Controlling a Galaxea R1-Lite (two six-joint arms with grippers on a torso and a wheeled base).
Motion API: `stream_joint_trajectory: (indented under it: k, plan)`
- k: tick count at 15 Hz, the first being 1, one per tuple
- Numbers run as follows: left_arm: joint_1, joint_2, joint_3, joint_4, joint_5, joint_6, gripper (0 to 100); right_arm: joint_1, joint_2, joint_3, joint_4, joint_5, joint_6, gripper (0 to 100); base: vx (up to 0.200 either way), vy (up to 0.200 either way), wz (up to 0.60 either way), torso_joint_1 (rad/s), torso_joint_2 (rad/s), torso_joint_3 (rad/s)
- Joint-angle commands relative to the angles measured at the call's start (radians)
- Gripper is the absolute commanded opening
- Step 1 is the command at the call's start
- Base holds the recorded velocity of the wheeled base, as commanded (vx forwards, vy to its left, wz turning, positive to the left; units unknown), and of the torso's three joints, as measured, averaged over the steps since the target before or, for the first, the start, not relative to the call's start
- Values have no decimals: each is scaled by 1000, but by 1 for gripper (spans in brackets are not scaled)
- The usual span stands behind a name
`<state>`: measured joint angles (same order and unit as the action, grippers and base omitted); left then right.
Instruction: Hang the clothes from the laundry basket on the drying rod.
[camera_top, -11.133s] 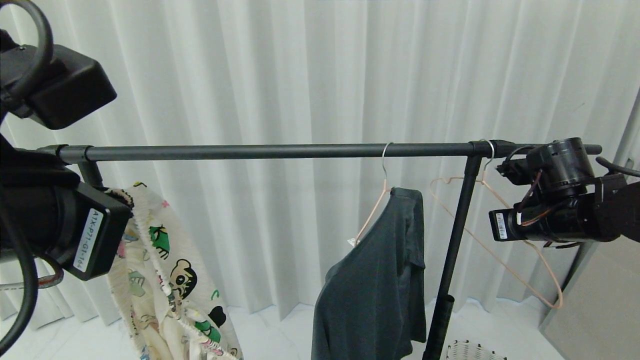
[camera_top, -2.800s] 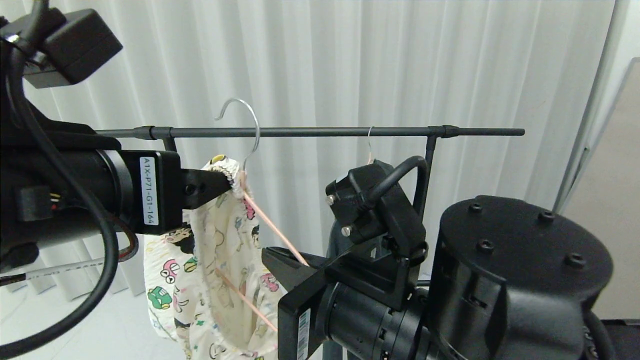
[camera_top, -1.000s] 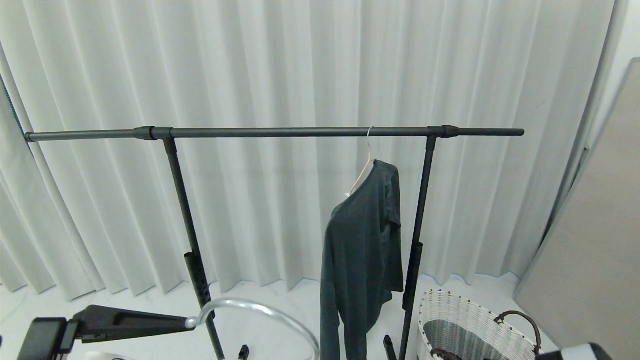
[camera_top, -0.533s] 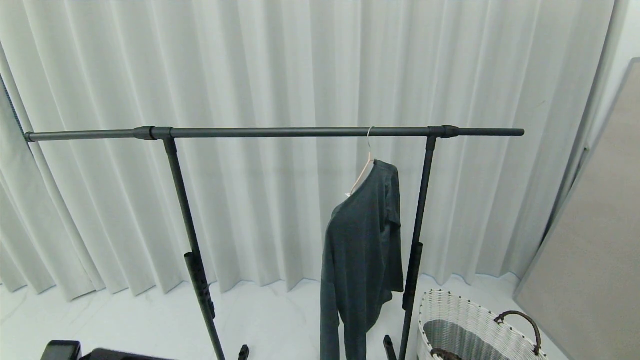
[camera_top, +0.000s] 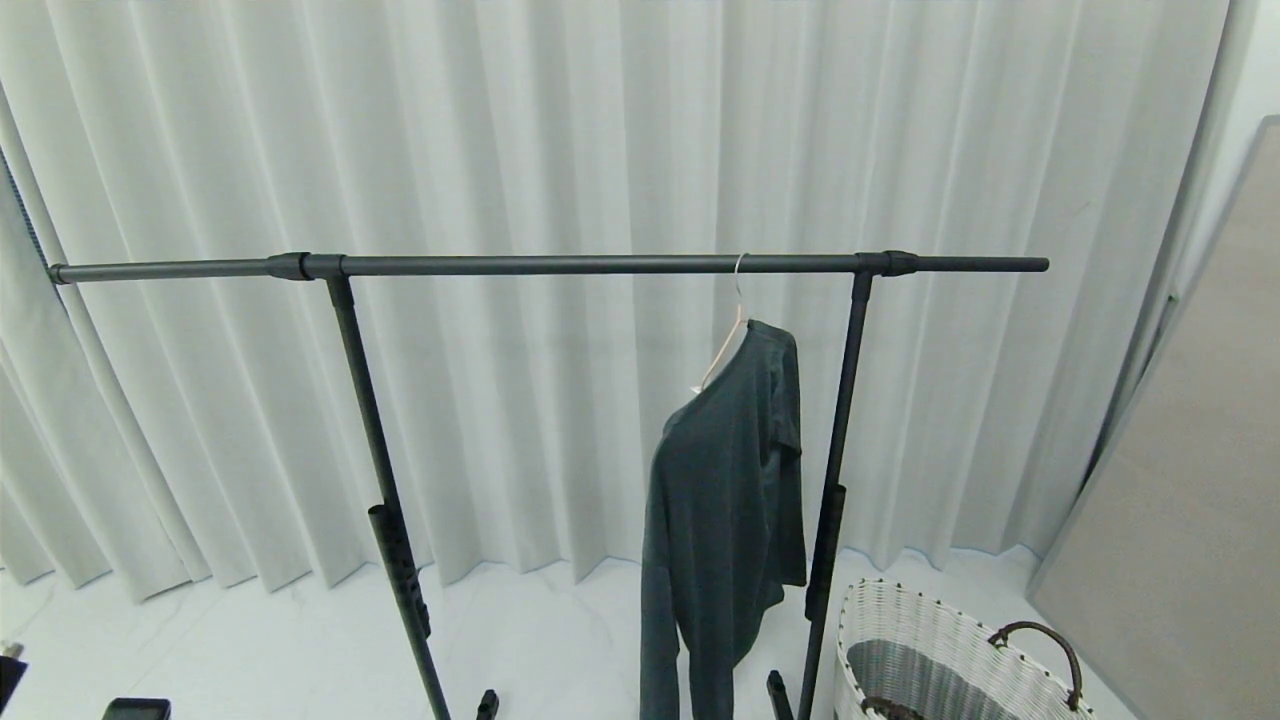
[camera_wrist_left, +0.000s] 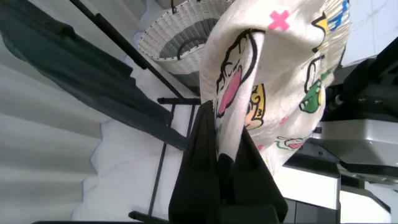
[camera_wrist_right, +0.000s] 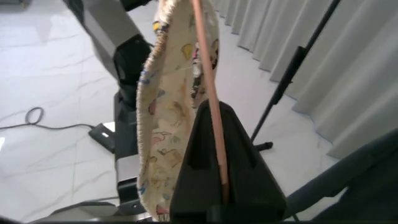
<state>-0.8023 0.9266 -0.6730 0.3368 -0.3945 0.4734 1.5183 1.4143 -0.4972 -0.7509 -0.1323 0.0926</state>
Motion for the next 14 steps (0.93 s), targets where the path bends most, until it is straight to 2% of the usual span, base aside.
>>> stream_joint_trajectory:
  k: [1,2,4,7,8,10,11,13,14]
  plan:
    - [5,3,6,-1,8,-1,0,-12,6,2,2,-21,-2,100,0,0,0,0,0,0]
    - [11,3,13,-1,49,-1,0,-47,6,3,2,-44,-4,100,0,0,0,0,0,0]
    - [23,0,29,-1,201,-2,0,-130,5,8,2,-79,-16,100,0,0,0,0,0,0]
    - [68,-2,32,-30,388,-29,0,-237,2,51,2,-84,-16,100,0,0,0,0,0,0]
    - [115,5,27,-53,421,-62,0,-260,2,54,1,-84,-13,100,0,0,0,0,0,0]
    - [184,17,9,-101,430,-124,0,-268,9,52,1,-84,-5,100,0,0,0,0,0,0]
    - [210,29,-30,-127,430,-139,0,-268,35,45,-1,-82,30,100,0,0,0,0,0,0]
    - [212,47,-85,-140,428,-144,0,-276,92,3,-2,-84,99,100,0,0,0,0,0,0]
    - [212,47,-85,-140,428,-144,0,-276,92,3,-2,-84,99,100,0,0,0,0,0,0]
